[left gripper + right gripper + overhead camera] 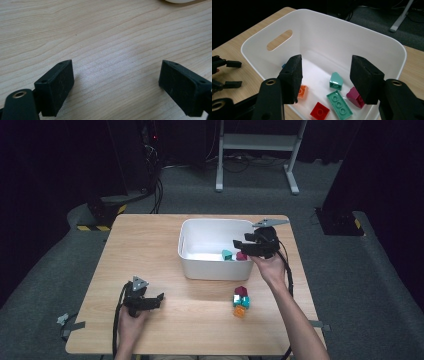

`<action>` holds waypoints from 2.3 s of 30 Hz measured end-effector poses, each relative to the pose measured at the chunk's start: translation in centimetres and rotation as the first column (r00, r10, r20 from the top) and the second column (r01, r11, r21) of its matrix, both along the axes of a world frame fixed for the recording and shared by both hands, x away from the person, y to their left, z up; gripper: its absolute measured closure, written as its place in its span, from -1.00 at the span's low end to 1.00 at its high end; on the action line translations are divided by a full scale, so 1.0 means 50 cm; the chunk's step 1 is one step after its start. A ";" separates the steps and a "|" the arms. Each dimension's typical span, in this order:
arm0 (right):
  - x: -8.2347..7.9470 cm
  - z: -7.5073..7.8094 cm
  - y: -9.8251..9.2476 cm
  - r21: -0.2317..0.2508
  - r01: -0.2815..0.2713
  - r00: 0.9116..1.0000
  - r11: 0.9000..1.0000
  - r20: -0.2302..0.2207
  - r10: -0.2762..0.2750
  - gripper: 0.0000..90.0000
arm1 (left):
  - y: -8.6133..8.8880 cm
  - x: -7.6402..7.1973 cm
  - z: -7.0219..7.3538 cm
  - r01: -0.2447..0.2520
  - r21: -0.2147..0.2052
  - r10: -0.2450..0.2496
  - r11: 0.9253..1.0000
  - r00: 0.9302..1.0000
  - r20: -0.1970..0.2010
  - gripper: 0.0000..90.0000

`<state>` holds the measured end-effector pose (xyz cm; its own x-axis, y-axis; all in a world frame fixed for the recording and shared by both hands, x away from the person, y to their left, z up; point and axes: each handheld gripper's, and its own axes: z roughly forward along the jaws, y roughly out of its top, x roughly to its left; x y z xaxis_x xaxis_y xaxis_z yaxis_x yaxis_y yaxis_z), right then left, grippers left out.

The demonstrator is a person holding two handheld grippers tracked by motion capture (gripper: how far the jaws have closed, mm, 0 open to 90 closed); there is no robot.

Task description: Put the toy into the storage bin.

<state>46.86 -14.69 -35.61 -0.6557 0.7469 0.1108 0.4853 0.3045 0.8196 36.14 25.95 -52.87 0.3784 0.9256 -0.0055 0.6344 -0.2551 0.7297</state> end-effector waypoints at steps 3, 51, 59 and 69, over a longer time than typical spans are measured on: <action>-0.015 -0.001 -0.014 0.014 0.000 1.000 1.000 0.008 0.000 -0.05 | 0.000 0.000 0.000 -0.001 -0.001 0.001 1.000 1.000 0.000 -0.71; -0.225 -0.173 -0.114 0.028 0.035 0.999 0.999 0.007 -0.036 0.00 | 0.000 0.000 0.000 -0.001 0.000 0.001 1.000 1.000 0.000 -0.71; -0.238 -0.244 -0.106 0.015 0.050 0.997 0.999 -0.051 -0.049 0.01 | 0.000 0.000 0.000 -0.001 0.000 0.001 1.000 1.000 0.000 -0.71; -0.242 -0.280 -0.088 -0.012 0.037 0.996 0.999 -0.078 -0.038 0.01 | 0.000 0.000 0.000 -0.001 0.000 0.001 1.000 1.000 0.001 -0.71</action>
